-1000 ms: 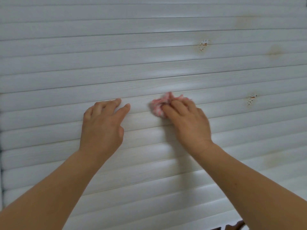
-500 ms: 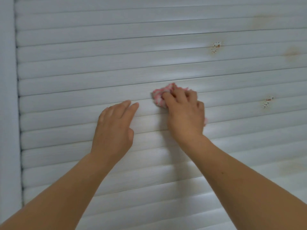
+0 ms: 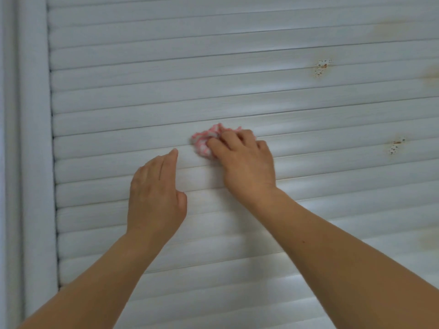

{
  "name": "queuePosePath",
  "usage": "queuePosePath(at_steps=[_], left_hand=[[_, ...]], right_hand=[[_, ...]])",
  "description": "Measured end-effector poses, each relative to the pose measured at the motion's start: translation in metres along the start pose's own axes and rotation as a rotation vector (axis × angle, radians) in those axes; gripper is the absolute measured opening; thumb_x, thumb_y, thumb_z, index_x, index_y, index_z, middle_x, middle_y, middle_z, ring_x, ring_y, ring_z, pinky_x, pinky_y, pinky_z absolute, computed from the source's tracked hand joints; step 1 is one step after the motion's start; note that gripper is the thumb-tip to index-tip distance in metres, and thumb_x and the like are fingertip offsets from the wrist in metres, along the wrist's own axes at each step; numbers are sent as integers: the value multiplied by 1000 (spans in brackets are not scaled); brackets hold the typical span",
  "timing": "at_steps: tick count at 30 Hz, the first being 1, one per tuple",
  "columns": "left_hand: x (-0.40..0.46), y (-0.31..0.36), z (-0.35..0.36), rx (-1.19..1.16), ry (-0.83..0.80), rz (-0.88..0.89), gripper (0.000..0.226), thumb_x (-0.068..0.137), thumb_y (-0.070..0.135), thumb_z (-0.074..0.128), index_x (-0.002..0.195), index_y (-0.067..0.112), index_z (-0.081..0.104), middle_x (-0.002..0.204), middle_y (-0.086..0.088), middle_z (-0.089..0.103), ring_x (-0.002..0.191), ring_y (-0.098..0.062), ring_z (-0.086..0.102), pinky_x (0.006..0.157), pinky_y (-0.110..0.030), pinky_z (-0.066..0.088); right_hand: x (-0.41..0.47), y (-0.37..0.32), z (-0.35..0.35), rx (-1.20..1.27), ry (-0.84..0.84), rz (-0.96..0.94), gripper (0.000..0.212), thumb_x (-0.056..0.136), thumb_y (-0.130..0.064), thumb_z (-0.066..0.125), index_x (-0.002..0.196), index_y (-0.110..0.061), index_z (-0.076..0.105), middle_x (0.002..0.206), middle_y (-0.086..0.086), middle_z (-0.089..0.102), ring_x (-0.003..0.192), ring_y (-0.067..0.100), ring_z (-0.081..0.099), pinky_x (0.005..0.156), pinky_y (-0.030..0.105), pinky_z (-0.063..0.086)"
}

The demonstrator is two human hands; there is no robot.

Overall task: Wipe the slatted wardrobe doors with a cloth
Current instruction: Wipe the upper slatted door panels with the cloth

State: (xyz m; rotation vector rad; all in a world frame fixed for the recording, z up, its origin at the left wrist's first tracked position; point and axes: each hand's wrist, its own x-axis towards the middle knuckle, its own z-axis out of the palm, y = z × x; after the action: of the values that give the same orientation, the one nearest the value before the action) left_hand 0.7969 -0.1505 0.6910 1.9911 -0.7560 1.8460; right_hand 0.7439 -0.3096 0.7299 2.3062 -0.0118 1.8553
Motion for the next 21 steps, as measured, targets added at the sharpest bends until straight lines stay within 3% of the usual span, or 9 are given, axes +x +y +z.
queuePosePath(at_steps=[5, 9, 13, 16, 21], left_hand=[[1, 10, 1, -23, -33, 16, 61, 65, 6, 48, 126, 0, 50, 119, -19, 58, 111, -36, 53, 97, -52, 42], [-1, 13, 2, -58, -86, -29, 63, 66, -5, 62, 128, 0, 49, 125, -21, 54, 117, -39, 48, 101, -53, 38], [-4, 14, 4, -95, -107, -55, 66, 70, -5, 58, 134, 1, 43, 133, -20, 47, 126, -36, 38, 107, -48, 33], [-3, 15, 2, -129, -84, -84, 68, 71, -6, 57, 137, 1, 39, 134, -19, 46, 127, -35, 36, 106, -46, 31], [-5, 14, 7, -136, -49, -56, 64, 69, 3, 44, 133, -2, 42, 131, -23, 48, 123, -37, 39, 105, -49, 33]], right_hand=[[-18, 64, -12, -67, -25, 163, 44, 82, -26, 35, 118, -26, 61, 126, 3, 57, 107, 36, 51, 72, 39, 43], [-33, 102, -15, -42, -33, 342, 44, 92, -13, 43, 134, -24, 48, 147, -1, 37, 125, 33, 33, 79, 42, 40], [-52, 112, -10, 42, 115, 483, 38, 91, -7, 41, 125, -13, 56, 135, 9, 50, 119, 37, 39, 77, 44, 41], [-65, 100, 1, 57, 206, 429, 43, 83, -17, 32, 109, -7, 65, 115, 17, 62, 105, 43, 51, 69, 46, 47], [-63, 55, 8, 27, 187, 286, 42, 77, -25, 37, 104, -22, 69, 108, 7, 65, 95, 39, 56, 60, 39, 46]])
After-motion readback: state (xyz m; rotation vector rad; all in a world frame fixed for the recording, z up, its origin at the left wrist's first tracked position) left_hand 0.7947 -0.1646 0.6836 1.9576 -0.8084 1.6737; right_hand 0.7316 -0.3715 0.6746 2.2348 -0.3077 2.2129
